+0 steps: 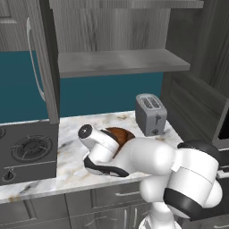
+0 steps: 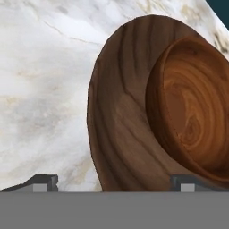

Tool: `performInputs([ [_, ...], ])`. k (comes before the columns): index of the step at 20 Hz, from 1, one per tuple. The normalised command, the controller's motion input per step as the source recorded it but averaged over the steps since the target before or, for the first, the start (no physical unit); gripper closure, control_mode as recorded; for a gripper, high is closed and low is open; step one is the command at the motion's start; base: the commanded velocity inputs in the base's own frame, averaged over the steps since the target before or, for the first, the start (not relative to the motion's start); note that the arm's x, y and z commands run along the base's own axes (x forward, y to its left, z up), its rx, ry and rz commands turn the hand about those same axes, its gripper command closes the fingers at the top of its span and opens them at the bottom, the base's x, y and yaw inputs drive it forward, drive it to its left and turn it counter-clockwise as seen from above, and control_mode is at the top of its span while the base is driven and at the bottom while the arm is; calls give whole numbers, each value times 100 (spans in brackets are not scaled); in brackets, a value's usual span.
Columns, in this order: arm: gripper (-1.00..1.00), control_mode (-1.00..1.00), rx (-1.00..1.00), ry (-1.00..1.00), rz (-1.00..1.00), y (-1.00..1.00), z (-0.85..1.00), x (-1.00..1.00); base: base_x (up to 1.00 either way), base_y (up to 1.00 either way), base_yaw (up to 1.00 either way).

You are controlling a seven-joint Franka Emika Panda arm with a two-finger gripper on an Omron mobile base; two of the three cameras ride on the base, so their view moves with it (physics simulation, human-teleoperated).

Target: Pick up the bowls on the counter and stack them on top of one another in the open cabinet. Place the smaller bowl on top of the larger bowl.

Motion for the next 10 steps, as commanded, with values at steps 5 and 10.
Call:
performInputs([
  [5, -100, -100, 0, 0, 0, 0, -9, 7, 0, 0, 0],
  [10, -100, -100, 0, 0, 1, 0, -12, 7, 0, 0, 0],
])
